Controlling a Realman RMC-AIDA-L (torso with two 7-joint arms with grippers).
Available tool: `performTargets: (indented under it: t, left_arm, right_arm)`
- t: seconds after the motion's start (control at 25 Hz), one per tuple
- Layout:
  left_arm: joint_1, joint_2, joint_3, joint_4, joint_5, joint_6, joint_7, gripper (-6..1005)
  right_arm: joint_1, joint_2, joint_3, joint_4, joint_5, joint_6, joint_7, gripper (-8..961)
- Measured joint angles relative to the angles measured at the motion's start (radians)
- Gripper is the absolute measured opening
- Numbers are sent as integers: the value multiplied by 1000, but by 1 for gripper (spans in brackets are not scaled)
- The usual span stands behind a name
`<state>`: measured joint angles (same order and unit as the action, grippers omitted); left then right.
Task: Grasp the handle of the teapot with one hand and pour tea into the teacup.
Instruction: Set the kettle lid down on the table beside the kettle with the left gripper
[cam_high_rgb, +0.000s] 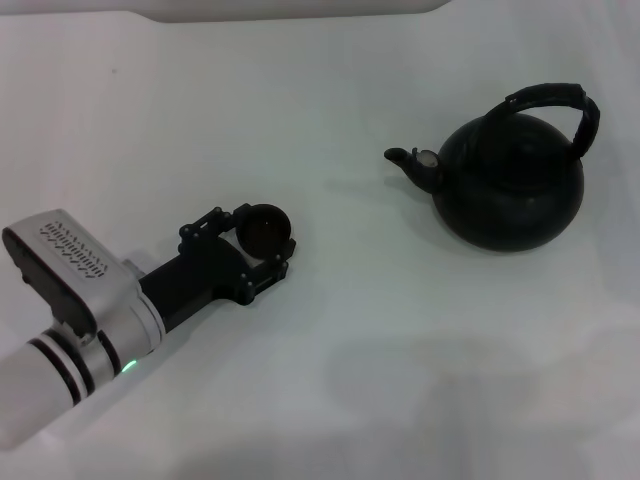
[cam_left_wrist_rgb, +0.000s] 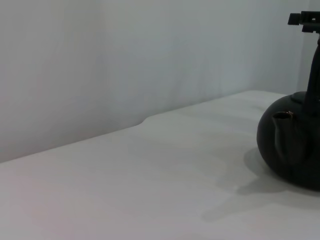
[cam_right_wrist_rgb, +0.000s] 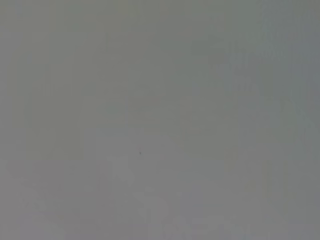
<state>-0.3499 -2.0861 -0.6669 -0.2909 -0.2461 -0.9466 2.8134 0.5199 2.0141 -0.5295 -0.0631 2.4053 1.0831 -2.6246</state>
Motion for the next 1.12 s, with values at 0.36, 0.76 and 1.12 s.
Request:
performTargets:
  t: [0.36,0.76,1.12]
  left_arm:
    - [8,3,3,-24,2,-22,0,793]
    - [21,6,-28,-9,-10,-161,-3,840]
    - [29,8,-71,12,-29,-341,-41,837]
  right_arm:
    - [-1,-1,1,-2,0,0,0,752]
    - [-8,-2,1,-4,0,1,0,752]
    - [-9,-4,-4,-6,0,-2,18,753]
